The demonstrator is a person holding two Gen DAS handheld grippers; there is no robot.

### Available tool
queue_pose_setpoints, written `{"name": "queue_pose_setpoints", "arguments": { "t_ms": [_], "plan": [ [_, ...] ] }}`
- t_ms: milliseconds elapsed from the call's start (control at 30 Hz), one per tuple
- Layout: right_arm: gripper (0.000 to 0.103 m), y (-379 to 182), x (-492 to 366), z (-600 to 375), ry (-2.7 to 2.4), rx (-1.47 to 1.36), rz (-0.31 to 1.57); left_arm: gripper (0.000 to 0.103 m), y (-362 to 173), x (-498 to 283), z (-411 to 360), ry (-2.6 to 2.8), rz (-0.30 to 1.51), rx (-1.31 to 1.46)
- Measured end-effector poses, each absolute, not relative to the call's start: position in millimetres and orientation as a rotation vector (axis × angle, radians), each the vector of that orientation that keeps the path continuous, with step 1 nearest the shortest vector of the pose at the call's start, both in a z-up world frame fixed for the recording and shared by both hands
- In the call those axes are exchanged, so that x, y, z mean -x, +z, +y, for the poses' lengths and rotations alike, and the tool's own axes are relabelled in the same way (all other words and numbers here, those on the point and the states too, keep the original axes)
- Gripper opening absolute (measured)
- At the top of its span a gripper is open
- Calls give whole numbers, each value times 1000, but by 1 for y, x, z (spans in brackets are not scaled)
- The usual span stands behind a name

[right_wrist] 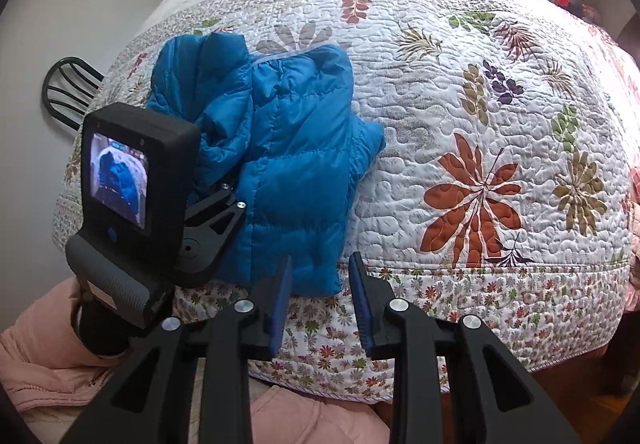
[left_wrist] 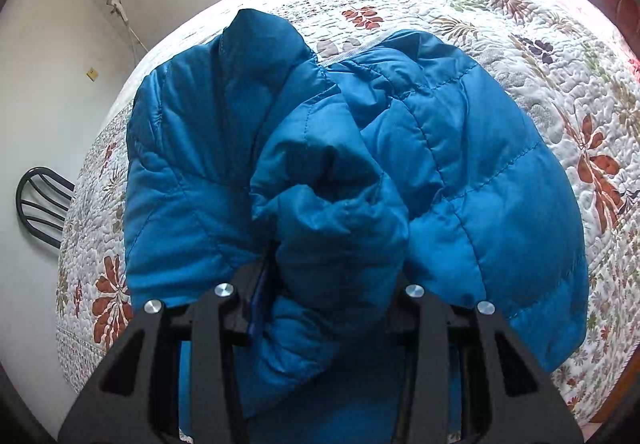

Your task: Fold large clothes

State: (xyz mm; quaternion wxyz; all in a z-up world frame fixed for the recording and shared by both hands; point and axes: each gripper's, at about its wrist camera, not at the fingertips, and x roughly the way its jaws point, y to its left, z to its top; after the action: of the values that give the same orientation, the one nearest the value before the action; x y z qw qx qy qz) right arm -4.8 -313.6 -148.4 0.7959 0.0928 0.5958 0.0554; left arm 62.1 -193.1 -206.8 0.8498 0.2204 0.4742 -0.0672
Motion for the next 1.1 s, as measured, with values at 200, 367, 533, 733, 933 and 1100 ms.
{"name": "queue_pose_setpoints", "arguments": {
  "t_ms": [200,367,533,733,933,1100],
  "plan": [
    [36,-141,-1,-312,113,-160,1265,46,-175,-56,-172,-205,1049,-347],
    [38,-129,-10,-302,136,-120,1237,52,-146,-40,-154,-223,1077,-283],
    [43,-117,-22,-284,192,-89,1210,52,-134,-31,-123,-192,1128,-214],
    [57,-96,-44,-256,277,-95,1172,52,-124,-20,-79,-110,1140,-145],
    [86,-74,-68,-216,370,-54,1120,53,-129,-28,-35,-13,1160,-65],
    [86,-88,-98,-188,401,-72,1212,53,-134,-42,-4,48,1168,10]
  ]
}}
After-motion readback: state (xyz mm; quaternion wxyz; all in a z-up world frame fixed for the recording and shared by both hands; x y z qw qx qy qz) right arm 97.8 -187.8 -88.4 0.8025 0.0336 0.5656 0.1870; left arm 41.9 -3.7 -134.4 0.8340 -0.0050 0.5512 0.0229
